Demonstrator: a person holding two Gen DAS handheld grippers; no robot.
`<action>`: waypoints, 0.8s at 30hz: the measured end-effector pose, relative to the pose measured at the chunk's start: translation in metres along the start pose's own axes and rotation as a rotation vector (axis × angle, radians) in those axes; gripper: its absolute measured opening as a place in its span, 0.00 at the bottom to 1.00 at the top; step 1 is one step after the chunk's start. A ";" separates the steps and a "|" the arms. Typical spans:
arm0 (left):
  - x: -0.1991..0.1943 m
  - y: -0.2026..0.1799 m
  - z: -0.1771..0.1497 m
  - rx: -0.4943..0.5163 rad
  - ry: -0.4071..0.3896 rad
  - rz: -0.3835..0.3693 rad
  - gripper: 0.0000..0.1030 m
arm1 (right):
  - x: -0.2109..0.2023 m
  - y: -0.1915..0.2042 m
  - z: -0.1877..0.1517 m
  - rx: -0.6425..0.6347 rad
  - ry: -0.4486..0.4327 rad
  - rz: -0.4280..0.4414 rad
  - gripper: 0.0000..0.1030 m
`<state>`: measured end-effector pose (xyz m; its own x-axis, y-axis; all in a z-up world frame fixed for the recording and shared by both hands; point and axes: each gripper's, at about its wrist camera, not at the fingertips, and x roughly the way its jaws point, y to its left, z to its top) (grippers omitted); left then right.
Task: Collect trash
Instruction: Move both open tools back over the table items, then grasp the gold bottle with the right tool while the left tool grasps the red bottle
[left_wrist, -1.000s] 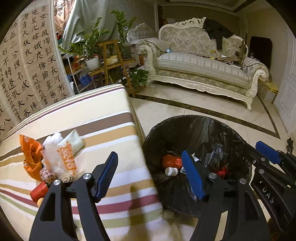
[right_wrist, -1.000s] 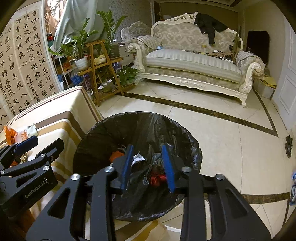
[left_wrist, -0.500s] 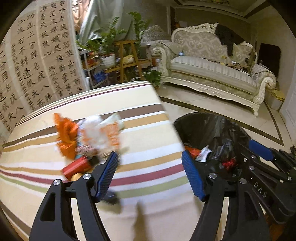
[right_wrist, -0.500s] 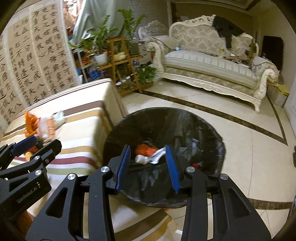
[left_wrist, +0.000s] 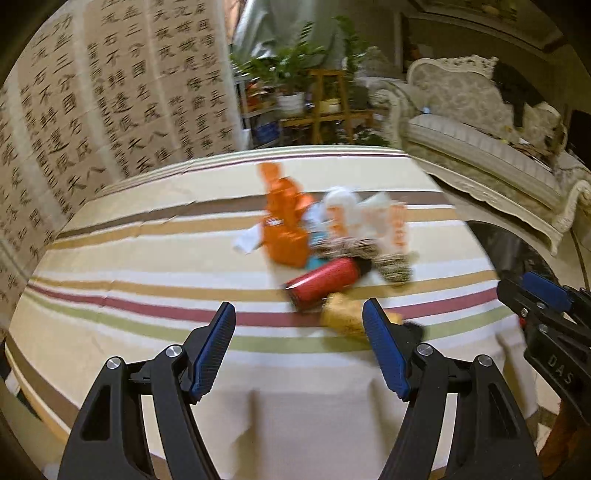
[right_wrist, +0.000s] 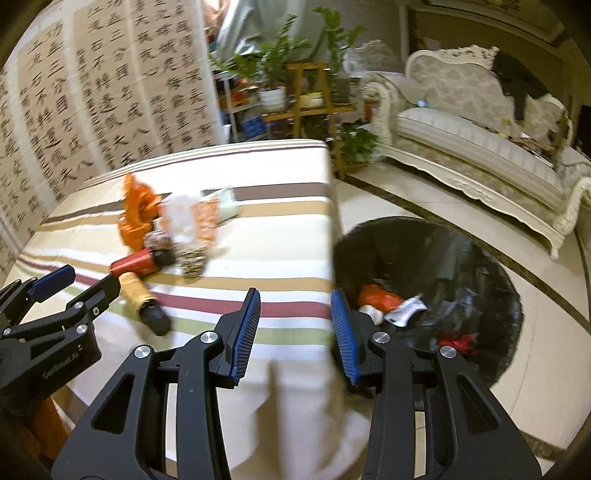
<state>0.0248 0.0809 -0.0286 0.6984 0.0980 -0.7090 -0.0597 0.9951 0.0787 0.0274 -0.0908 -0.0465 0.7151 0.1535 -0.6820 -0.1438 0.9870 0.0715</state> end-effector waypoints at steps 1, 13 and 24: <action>0.002 0.008 -0.001 -0.013 0.004 0.010 0.67 | 0.002 0.007 0.001 -0.011 0.003 0.008 0.38; 0.014 0.070 -0.006 -0.107 0.017 0.088 0.67 | 0.011 0.070 0.004 -0.128 0.039 0.097 0.38; 0.015 0.099 -0.012 -0.168 0.029 0.103 0.67 | 0.025 0.104 0.002 -0.189 0.089 0.147 0.38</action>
<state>0.0208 0.1807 -0.0404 0.6622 0.1970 -0.7230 -0.2491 0.9678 0.0355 0.0316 0.0157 -0.0550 0.6152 0.2814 -0.7364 -0.3729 0.9269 0.0427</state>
